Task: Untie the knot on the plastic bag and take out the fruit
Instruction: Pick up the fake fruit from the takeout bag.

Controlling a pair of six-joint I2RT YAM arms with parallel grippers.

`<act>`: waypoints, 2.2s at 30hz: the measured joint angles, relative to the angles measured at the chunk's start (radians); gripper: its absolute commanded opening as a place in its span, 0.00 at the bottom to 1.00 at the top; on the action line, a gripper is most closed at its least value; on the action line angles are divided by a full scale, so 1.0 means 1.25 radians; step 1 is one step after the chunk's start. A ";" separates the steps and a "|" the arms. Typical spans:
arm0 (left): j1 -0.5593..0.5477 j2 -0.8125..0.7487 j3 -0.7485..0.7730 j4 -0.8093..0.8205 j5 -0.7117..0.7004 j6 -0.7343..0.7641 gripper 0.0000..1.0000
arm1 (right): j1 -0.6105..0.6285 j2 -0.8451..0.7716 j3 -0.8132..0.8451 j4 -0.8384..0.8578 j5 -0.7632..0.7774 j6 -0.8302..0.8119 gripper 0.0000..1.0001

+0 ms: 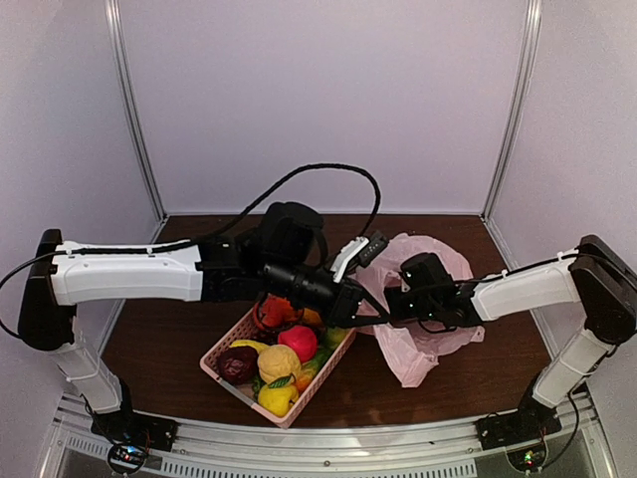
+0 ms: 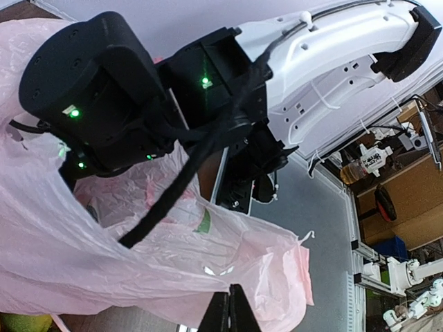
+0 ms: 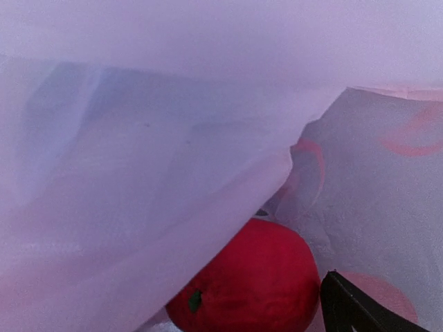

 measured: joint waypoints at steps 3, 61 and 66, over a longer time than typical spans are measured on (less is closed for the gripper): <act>0.000 -0.008 -0.007 0.000 0.001 -0.005 0.00 | 0.000 0.048 0.030 0.018 0.005 -0.002 0.93; 0.078 0.003 0.097 -0.185 -0.356 0.014 0.00 | 0.091 -0.421 -0.156 -0.200 -0.235 -0.174 0.49; 0.085 0.018 0.109 -0.179 -0.345 0.020 0.00 | 0.115 -0.445 -0.128 -0.218 -0.256 -0.181 0.50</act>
